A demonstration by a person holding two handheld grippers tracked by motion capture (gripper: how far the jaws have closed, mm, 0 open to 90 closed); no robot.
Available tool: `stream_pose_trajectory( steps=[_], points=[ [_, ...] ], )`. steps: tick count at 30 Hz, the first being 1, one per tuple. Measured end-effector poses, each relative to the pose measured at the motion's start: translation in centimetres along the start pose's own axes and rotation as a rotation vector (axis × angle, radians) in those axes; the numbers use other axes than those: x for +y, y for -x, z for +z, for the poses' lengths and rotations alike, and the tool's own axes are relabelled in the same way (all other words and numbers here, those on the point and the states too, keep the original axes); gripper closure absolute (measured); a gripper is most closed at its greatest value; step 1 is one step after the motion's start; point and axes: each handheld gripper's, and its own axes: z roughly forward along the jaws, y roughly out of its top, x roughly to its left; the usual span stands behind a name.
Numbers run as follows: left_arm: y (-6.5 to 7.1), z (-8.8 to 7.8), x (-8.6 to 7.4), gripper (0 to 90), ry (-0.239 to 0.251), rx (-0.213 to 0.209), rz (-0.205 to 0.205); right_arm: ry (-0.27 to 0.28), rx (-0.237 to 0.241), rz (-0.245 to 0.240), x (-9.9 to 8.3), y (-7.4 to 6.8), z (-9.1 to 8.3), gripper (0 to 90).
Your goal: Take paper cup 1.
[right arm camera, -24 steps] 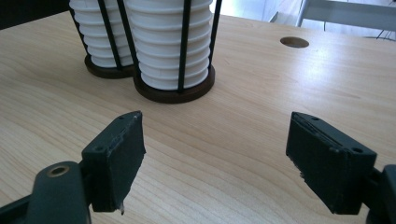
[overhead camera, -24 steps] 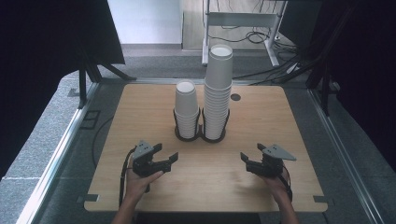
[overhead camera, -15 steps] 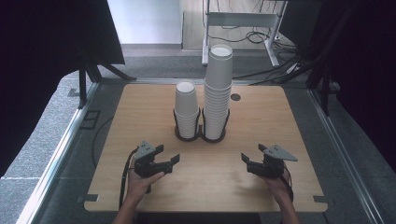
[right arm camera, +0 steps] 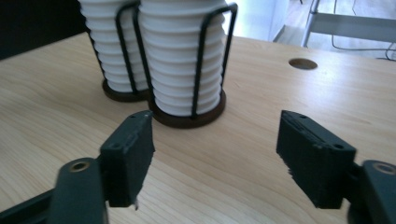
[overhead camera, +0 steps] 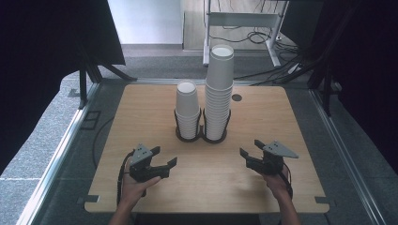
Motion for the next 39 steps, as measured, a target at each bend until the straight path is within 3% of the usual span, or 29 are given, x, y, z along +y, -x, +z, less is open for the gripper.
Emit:
stream_pose_trajectory(
  steps=[5, 12, 19, 29, 39],
  points=[
    [-0.2, -0.1, 0.1, 18.6, 0.001, 0.002, -0.001, 0.023, 0.014, 0.015, 0.6, -0.7, 0.3, 37.0],
    [-0.3, 0.0, 0.7, 18.6, 0.016, -0.018, 0.01, 0.031, 0.076, 0.04, 0.9, -2.1, 1.4, 48.1],
    [-0.7, 0.6, 1.1, 18.5, 0.004, -0.019, 0.015, 0.047, 0.145, -0.014, 1.7, -4.1, 2.8, 62.2],
    [-0.9, 0.5, 0.4, 18.1, -0.011, 0.005, 0.006, 0.026, 0.228, -0.037, 1.9, -5.7, 5.3, 74.0],
    [-0.6, 0.5, -0.3, 18.0, -0.031, 0.016, 0.004, 0.028, 0.272, -0.069, 2.5, -7.0, 7.0, 83.5]
  ],
)
